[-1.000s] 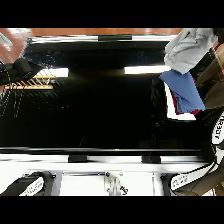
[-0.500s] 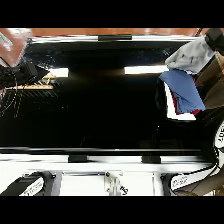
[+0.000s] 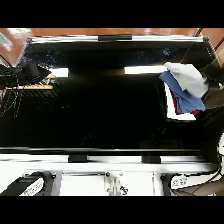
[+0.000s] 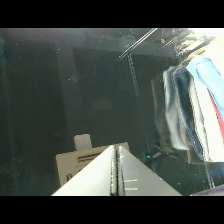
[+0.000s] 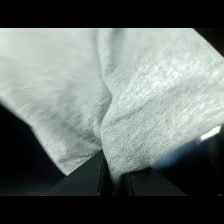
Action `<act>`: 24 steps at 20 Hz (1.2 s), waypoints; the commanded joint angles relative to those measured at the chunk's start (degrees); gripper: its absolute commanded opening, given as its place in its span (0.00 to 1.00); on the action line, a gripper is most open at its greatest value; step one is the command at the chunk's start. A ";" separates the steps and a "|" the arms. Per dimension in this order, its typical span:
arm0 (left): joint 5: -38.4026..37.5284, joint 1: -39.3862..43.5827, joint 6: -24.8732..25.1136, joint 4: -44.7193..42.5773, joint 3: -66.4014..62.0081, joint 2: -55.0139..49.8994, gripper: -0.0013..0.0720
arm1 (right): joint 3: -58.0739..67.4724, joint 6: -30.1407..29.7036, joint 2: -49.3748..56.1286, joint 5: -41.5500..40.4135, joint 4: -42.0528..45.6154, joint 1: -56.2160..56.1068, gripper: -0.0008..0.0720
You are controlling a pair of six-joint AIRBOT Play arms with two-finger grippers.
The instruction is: Fold the shirts.
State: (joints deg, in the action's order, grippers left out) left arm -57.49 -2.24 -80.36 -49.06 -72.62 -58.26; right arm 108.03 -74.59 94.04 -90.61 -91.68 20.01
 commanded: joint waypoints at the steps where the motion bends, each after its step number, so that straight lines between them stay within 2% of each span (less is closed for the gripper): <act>1: 0.07 0.11 0.17 -0.02 0.02 -0.04 0.06 | -6.14 4.52 -0.22 -8.70 0.90 -0.20 0.11; 3: 0.02 0.13 0.15 0.13 0.02 -0.02 0.06 | -7.85 5.70 -0.22 -7.26 -0.76 -0.63 0.11; 4: 0.04 0.13 0.15 0.26 0.00 -0.02 0.06 | -8.22 7.08 -0.22 -5.90 0.42 -0.85 0.24; 5: 0.04 0.13 0.15 0.26 0.00 -0.02 0.06 | -8.22 7.04 -0.24 -5.05 0.70 -0.83 0.57; 6: 0.04 0.11 0.15 0.24 0.00 -0.02 0.06 | -8.15 5.16 -0.55 -5.16 0.70 -0.81 0.81; 9: -1.55 0.81 0.68 -0.33 -0.04 -0.02 0.06 | -6.54 -3.21 -3.15 -7.58 6.73 -0.85 0.81; 10: -4.87 2.16 3.08 -2.93 -0.46 -0.22 0.05 | -5.77 -5.40 -4.81 -7.13 7.82 -1.01 0.81; 11: -8.98 4.42 2.60 -9.16 -1.25 -0.70 0.05 | -4.90 -8.07 -6.91 -5.38 7.76 -1.57 0.81; 12: -12.48 7.41 0.09 -18.14 -2.16 -1.40 0.05 | -4.22 -9.31 -9.18 -2.58 7.76 -2.82 0.81; 14: -16.68 13.46 -7.91 -38.56 -3.13 -3.32 0.05 | -3.96 -8.17 -14.14 5.92 6.75 -7.56 0.66; 15: -20.28 16.28 -11.74 -47.69 -3.41 -5.03 0.06 | -3.93 -6.71 -15.74 8.57 5.53 -10.84 0.63; 16: -24.52 17.92 -12.39 -51.15 -3.89 -7.17 0.07 | -3.96 -6.21 -16.39 9.51 3.96 -14.84 0.63; 17: -28.37 18.82 -12.50 -50.58 -4.42 -9.64 0.26 | -4.26 -6.25 -16.04 8.68 4.07 -19.10 0.68; 18: -30.21 19.56 -12.68 -49.96 -4.59 -11.76 0.66 | -5.14 -6.21 -15.02 7.26 5.31 -22.73 0.83; 19: -30.32 20.20 -13.31 -50.01 -4.57 -13.46 0.97 | -6.27 -4.85 -13.35 4.79 5.79 -25.14 0.88; 22: -30.40 19.61 -13.20 -50.01 -4.59 -14.71 0.94 | -7.21 -2.58 -7.91 -4.85 -0.33 -26.27 0.88; 24: -30.23 19.65 -13.22 -49.96 -4.57 -14.60 0.94 | -7.21 -2.56 -5.84 -6.01 -2.19 -26.25 0.88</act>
State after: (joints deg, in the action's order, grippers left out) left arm -85.89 16.84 -92.66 -96.88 -77.03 -71.70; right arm 101.27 -78.19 85.23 -92.16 -90.15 -4.34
